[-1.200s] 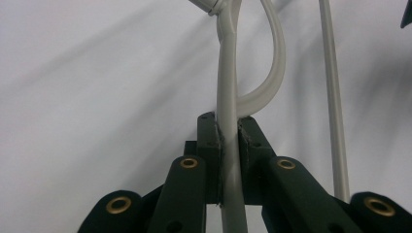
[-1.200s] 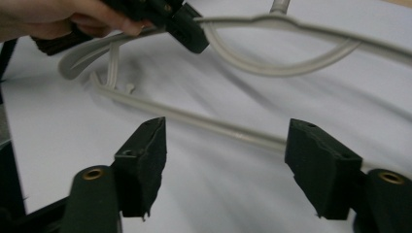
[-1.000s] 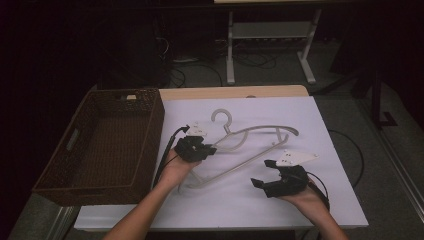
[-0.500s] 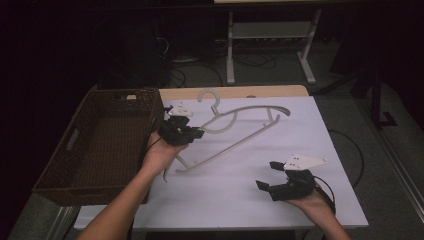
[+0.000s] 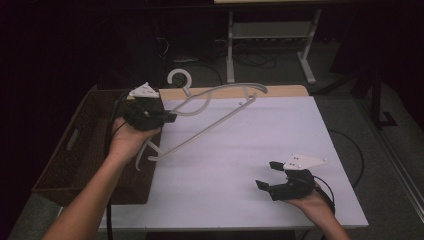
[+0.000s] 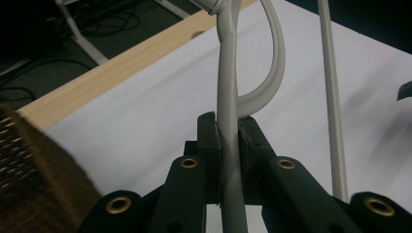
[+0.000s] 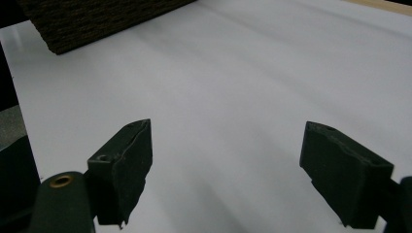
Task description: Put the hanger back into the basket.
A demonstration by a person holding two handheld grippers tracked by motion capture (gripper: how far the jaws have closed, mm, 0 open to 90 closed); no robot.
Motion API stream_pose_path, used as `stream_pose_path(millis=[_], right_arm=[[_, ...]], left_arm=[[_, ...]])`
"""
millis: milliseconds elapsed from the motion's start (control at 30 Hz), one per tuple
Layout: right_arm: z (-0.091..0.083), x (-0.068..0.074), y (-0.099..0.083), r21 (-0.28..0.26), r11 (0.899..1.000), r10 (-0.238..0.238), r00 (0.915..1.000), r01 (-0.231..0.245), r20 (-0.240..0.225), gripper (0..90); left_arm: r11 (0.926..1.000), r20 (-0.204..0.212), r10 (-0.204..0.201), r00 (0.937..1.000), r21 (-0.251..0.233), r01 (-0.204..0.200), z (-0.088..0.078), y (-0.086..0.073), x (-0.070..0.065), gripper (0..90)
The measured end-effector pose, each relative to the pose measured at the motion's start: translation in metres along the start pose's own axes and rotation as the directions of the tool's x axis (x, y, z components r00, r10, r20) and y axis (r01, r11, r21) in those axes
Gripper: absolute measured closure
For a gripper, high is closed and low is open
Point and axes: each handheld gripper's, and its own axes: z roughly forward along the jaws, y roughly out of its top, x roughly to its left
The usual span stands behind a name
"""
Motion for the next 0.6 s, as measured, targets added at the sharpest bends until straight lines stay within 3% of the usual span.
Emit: stream_pose_path(millis=[267,500,600], right_arm=[[0.001,-0.001,0.000,0.002,1.000,-0.002,1.0000,0.002,0.003,19.1],[0.002,-0.001,-0.001,0.009,1.000,0.006,1.0000,-0.006,0.008,19.4],[0.002,-0.001,-0.001,0.009,1.000,0.005,1.0000,-0.005,0.006,19.6]], left_arm=[[0.9991,-0.052,-0.041,0.9978,0.008,0.042,-0.025,-0.016,0.028,82.7],[0.9938,-0.095,-0.111,0.9893,-0.001,0.111,-0.049,-0.037,0.058,82.7],[0.9925,-0.111,-0.122,0.9863,-0.012,0.121,-0.060,-0.047,0.071,82.7]])
